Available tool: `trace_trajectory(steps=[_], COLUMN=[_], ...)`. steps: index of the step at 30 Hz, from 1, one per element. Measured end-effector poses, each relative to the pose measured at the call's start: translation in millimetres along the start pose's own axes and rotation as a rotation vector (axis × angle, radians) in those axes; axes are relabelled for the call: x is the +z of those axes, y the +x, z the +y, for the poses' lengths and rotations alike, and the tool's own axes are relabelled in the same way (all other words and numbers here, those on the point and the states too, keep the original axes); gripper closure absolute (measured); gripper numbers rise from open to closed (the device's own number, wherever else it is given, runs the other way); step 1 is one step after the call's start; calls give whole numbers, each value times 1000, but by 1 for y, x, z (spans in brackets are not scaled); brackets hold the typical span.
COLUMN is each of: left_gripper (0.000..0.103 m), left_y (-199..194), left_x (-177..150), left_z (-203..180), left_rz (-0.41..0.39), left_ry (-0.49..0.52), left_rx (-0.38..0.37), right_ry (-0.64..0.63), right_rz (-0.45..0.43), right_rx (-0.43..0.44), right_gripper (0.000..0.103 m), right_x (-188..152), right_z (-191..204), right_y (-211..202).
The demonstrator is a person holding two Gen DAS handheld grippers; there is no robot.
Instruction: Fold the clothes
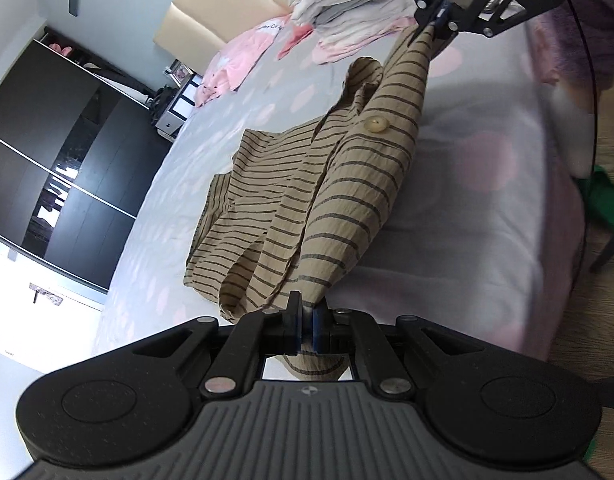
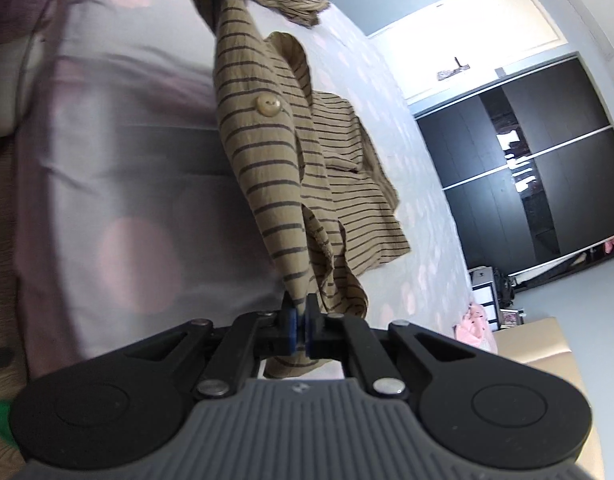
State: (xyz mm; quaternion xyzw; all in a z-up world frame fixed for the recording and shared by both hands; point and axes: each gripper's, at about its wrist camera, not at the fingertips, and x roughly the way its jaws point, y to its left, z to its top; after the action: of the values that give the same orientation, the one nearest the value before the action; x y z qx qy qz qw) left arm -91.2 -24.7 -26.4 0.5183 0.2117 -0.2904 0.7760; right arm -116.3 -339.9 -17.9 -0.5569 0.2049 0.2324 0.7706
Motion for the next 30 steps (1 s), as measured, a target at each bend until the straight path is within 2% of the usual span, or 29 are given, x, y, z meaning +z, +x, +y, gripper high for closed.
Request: trace_trajectory(steps=[7, 15, 22, 24, 26, 27, 28, 30], left_gripper=[101, 101, 100, 100, 92, 88, 81, 75], left_y=[-8, 32, 56, 57, 54, 51, 48, 41], left_x=[-6, -22, -31, -31, -31, -32, -32, -30], left_z=[-21, -47, -47, -43, -37, -35, -28, -11], left_rz=[50, 154, 165, 166, 164, 164, 160, 142], left_ry=[41, 106, 48, 24, -1, -23, -53, -126], left_rx=[-116, -260, -319, -327, -335, -347, -361, -384], right_ry=[-15, -93, -107, -103, -86, -73, -61, -27], right_rz=[26, 59, 81, 79, 83, 83, 78, 51], right_rx=[143, 263, 328, 339, 354, 363, 368, 374], right_gripper=[99, 99, 99, 95, 91, 85, 81, 74], right_x=[-7, -8, -8, -9, -9, -8, -5, 0], right_z=[25, 38, 45, 45, 41, 37, 33, 25], right_y=[-26, -3, 20, 19, 17, 15, 16, 9])
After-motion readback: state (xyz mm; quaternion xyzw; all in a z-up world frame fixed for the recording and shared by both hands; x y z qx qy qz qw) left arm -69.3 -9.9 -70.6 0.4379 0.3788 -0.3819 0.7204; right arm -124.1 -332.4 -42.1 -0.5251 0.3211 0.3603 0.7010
